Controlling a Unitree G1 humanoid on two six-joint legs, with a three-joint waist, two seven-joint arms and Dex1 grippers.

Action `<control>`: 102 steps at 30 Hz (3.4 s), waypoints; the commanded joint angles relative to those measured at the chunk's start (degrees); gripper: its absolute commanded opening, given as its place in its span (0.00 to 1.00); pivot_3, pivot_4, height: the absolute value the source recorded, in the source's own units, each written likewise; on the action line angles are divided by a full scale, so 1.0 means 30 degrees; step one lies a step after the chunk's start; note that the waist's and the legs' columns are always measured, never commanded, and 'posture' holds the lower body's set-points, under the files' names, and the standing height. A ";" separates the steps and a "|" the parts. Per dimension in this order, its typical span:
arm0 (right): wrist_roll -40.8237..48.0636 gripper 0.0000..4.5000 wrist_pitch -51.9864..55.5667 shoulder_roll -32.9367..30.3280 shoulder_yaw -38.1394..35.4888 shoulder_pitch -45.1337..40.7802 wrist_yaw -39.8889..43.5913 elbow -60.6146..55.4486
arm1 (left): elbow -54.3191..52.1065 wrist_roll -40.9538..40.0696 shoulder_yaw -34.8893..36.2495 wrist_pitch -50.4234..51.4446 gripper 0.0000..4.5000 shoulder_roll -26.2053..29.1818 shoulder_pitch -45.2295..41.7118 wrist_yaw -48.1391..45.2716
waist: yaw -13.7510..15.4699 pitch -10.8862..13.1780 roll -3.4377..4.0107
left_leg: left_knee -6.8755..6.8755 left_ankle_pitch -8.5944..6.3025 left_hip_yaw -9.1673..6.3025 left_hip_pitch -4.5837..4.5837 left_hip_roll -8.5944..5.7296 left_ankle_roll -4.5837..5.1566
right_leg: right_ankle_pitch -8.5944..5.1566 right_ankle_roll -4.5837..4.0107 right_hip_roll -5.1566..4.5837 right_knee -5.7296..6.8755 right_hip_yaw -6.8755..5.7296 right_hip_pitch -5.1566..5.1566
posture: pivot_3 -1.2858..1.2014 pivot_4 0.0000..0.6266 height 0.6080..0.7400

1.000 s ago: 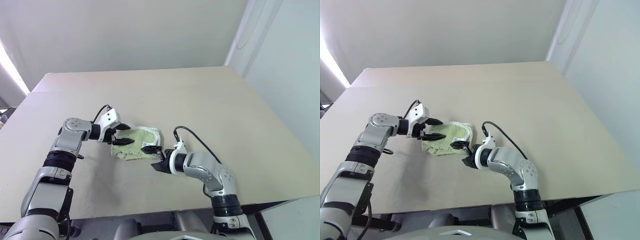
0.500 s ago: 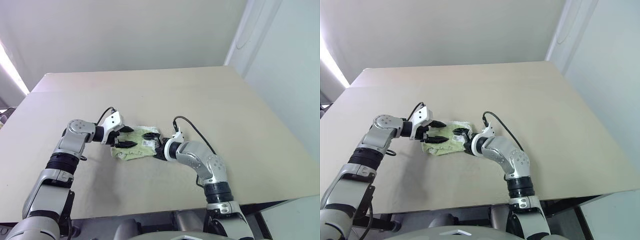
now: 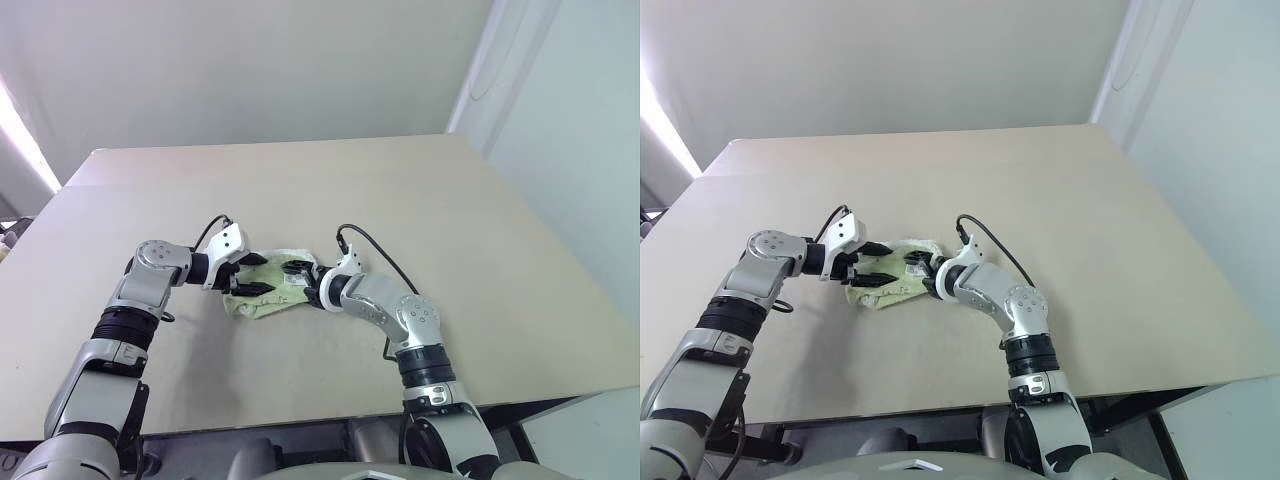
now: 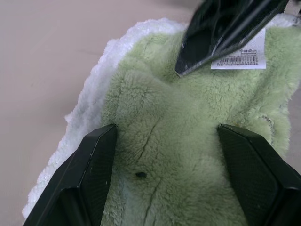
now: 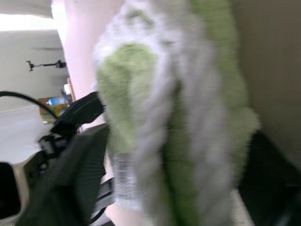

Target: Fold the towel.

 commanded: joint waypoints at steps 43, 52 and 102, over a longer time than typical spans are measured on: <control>-0.7646 0.46 -0.4160 -0.5390 -0.9550 -0.0676 0.1876 0.0059 | 0.2024 -0.2214 0.2659 0.5240 0.81 0.0118 -0.1920 -0.0468 | 0.0132 0.0048 0.0090 | -0.0013 0.0000 0.0036 -0.0291 -0.0079 0.0008 | 0.0002 0.0084 0.0001 -0.0002 0.0004 -0.0239 | 0.52 0.00 0.79; -0.7884 0.99 -0.3304 -0.6512 -1.0215 -0.0468 0.1058 -0.1601 | 0.2236 -0.2078 0.2446 0.4999 0.81 0.0183 -0.1915 -0.0574 | 0.0665 0.0031 0.0064 | -0.0005 -0.0001 0.0023 -0.0307 -0.0098 0.0008 | 0.0011 0.0069 -0.0018 -0.0011 -0.0007 -0.0234 | 0.52 0.00 0.79; -2.1120 0.99 -0.4891 -1.3170 -0.2392 0.0336 2.2659 -0.4666 | 0.0323 -0.2587 0.3501 0.4019 0.81 0.0739 -0.0219 0.0951 | 0.0588 0.0052 0.0096 | 0.0032 0.0000 0.0036 -0.0032 -0.0177 0.0007 | -0.0015 0.0146 -0.0025 0.0016 0.0048 -0.0012 | 0.52 0.00 0.79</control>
